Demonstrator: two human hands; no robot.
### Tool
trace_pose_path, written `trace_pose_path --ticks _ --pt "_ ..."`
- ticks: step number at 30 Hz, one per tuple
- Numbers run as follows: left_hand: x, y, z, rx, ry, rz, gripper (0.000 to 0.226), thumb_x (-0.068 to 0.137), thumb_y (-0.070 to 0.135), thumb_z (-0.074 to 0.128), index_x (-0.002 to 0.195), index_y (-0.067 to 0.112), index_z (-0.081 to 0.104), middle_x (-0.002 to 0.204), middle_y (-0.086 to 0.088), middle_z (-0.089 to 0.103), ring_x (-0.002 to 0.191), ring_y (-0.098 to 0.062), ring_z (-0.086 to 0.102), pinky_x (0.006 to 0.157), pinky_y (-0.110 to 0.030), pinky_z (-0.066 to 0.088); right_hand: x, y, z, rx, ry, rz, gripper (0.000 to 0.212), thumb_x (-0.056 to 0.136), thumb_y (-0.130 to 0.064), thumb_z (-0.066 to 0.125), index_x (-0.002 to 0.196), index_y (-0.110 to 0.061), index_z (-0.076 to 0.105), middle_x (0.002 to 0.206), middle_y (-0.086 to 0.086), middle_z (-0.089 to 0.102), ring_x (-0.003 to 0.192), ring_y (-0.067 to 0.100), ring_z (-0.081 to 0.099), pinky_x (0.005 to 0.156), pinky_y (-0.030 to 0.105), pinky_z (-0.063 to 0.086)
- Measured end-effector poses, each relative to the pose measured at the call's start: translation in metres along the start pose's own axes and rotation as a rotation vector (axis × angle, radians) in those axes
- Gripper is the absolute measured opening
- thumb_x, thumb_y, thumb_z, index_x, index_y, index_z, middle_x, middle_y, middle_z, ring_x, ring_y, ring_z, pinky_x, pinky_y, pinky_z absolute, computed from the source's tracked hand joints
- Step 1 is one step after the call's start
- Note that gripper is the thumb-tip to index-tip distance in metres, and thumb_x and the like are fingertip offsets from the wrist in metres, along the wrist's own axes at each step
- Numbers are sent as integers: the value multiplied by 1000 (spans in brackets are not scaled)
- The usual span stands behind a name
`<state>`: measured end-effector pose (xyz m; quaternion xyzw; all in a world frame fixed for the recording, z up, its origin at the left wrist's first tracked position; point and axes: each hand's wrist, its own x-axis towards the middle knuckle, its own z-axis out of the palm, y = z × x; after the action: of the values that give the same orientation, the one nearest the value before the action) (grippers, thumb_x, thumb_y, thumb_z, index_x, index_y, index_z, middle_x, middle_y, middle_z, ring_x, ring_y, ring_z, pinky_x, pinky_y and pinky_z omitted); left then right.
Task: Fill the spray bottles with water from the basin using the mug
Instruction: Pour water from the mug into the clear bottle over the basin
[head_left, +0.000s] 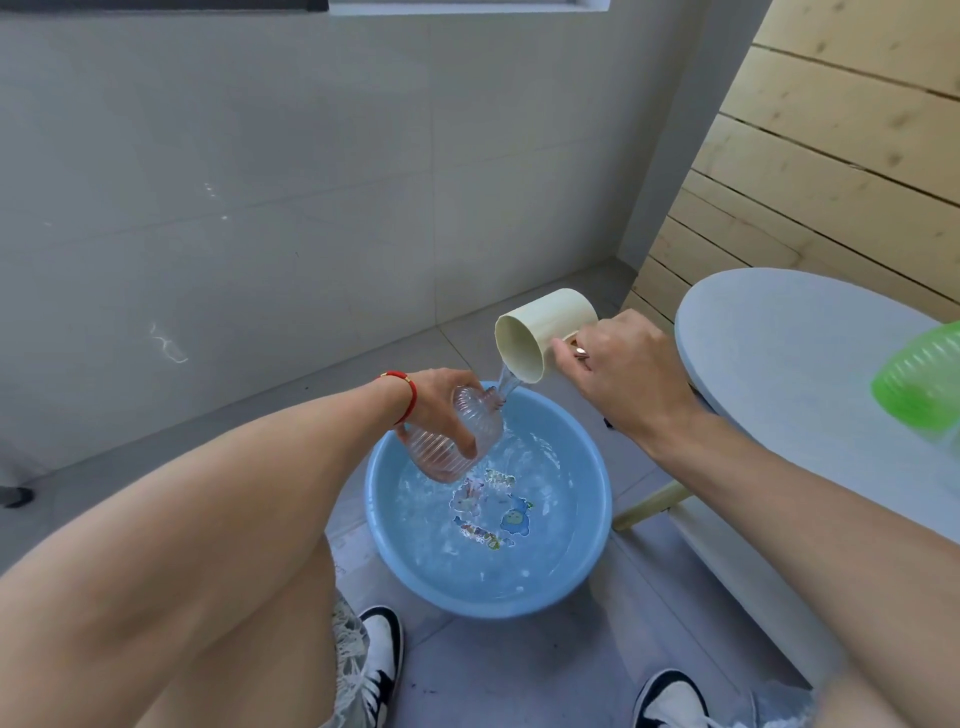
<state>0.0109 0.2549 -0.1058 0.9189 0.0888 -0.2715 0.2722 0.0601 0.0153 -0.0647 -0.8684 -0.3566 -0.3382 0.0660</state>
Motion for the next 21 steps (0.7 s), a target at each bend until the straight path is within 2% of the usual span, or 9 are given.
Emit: trace_pose_path --ticks 3,9,16,18,21 --pt "1 -1 1 -6 6 -4 98 61 39 97 144 46 46 134 9 50 119 -25 57 69 -47 66 1 -1 1 13 23 -5 45 97 -33 60 59 -9 61 56 8 63 61 28 47 58 35 41" --pt "3 -2 1 -25 12 0 98 57 41 97 142 47 48 133 10 51 119 -24 58 66 -46 66 2 -4 6 26 49 -30 43 98 -33 59 61 -9 61 61 7 66 68 31 54 57 37 49" --pt "4 -6 0 -43 11 4 95 62 37 96 143 45 47 131 9 51 119 -25 57 71 -50 66 1 -7 9 31 53 -77 39 98 -29 62 64 -10 62 64 8 66 70 33 56 55 40 52" --pt "4 -7 0 -54 13 1 95 62 37 96 143 44 47 131 8 51 119 -26 57 71 -50 66 -2 -7 12 48 2 -12 41 100 -32 58 66 -10 63 66 7 67 71 33 56 56 39 50" --pt "4 -8 -1 -51 16 -1 96 62 37 96 144 44 46 133 8 49 120 -26 57 70 -49 66 -6 -10 15 133 -113 161 46 102 -33 55 62 -9 59 63 10 64 64 34 53 57 34 35"
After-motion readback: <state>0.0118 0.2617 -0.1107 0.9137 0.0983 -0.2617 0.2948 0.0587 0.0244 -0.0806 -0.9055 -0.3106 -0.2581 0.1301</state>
